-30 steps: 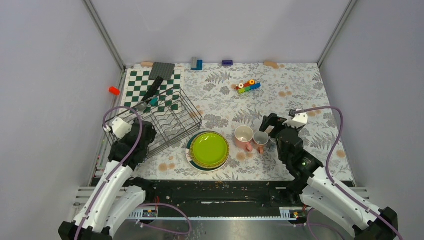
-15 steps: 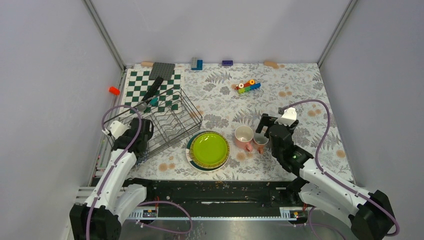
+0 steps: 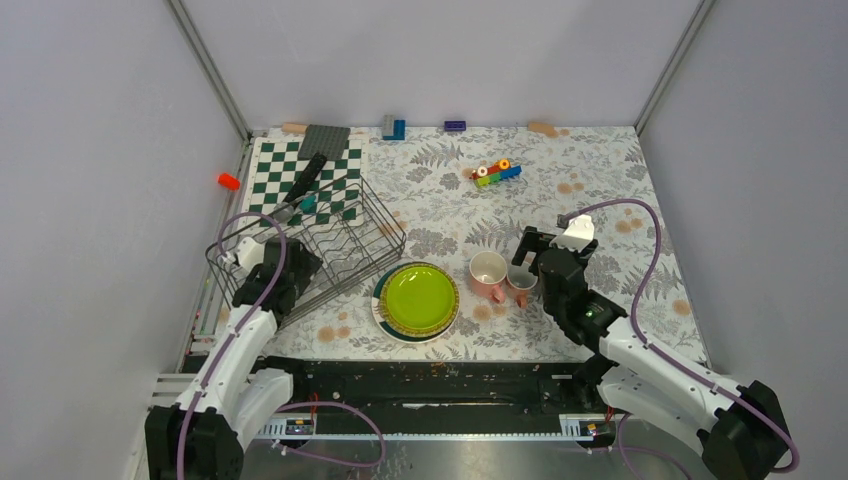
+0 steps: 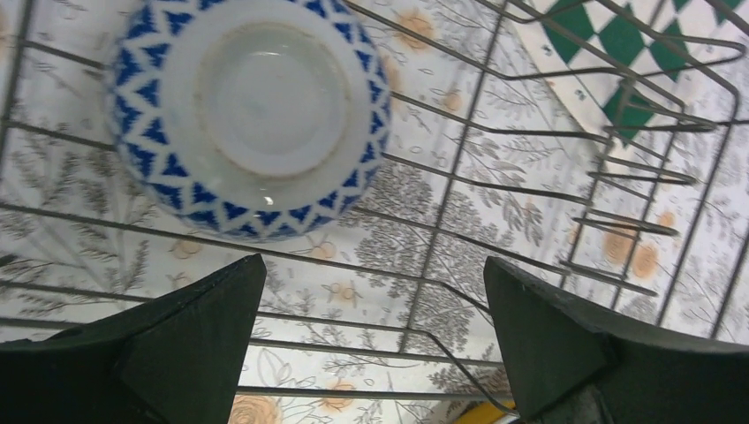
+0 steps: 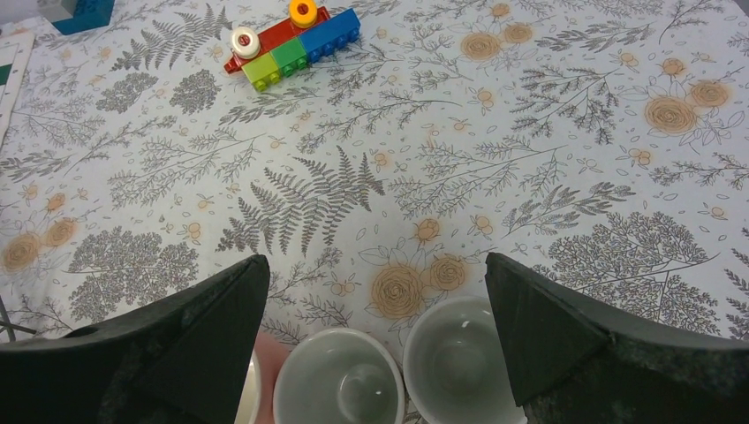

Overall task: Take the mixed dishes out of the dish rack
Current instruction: Adjust the bowl in the dish rack, then adjust the dish rack at the center of the board.

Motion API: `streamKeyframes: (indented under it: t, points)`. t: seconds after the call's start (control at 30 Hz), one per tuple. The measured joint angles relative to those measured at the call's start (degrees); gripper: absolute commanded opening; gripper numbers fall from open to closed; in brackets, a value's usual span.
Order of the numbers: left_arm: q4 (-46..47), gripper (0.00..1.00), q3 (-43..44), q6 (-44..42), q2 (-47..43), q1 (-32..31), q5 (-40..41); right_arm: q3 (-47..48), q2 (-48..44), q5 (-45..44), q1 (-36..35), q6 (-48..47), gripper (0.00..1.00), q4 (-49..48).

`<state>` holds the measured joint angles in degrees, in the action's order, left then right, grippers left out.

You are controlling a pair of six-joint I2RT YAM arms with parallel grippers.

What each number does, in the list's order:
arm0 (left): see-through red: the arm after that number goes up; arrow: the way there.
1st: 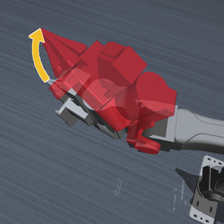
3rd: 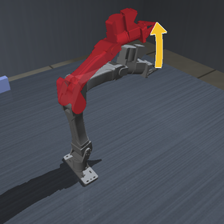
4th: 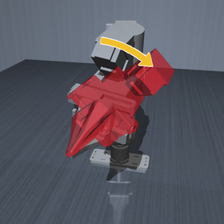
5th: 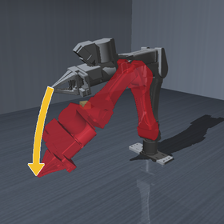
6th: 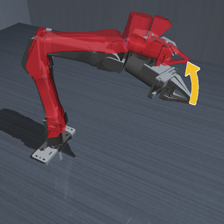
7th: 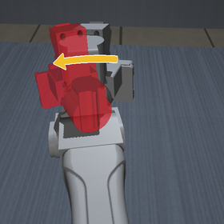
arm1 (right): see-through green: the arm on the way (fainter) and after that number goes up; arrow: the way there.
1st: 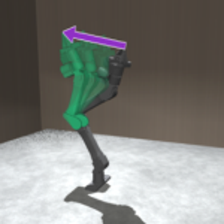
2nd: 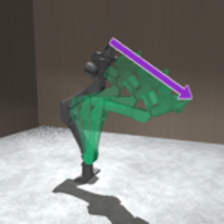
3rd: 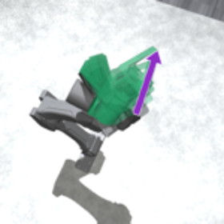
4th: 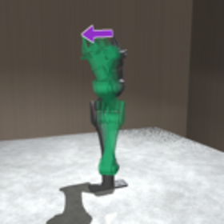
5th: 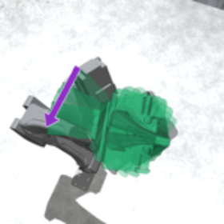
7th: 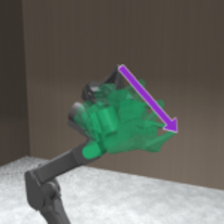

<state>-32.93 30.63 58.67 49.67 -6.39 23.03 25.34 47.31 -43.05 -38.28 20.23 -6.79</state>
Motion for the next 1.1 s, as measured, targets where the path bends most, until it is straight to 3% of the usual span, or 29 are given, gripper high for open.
streamKeyframes:
  t: [0.23,0.37,0.57,0.8,0.9,1.1]
  points:
    - [8.5,0.99,-2.1,-3.5,0.5,0.0,-5.8,1.0,1.9,1.4,0.0,0.0,1.0,0.0]
    - [8.8,0.99,-1.3,-5.1,1.0,0.0,-5.6,2.0,3.1,4.7,0.0,-0.1,1.0,-0.3]
    - [5.5,0.99,0.5,-6.1,-7.6,0.0,-1.3,6.1,7.7,17.8,0.1,-0.2,0.92,-3.3]
    - [-1.0,0.99,4.6,-5.7,-13.0,1.5,8.2,26.0,28.8,46.7,-0.3,2.7,0.86,-8.0]
    - [-1.3,0.99,5.1,-5.9,-11.9,4.3,8.9,37.4,39.5,52.4,-0.8,2.8,0.85,-6.6]
    - [0.9,0.99,4.4,-7.0,-8.4,12.8,7.0,53.7,54.4,55.1,-1.7,1.3,0.8,0.4]
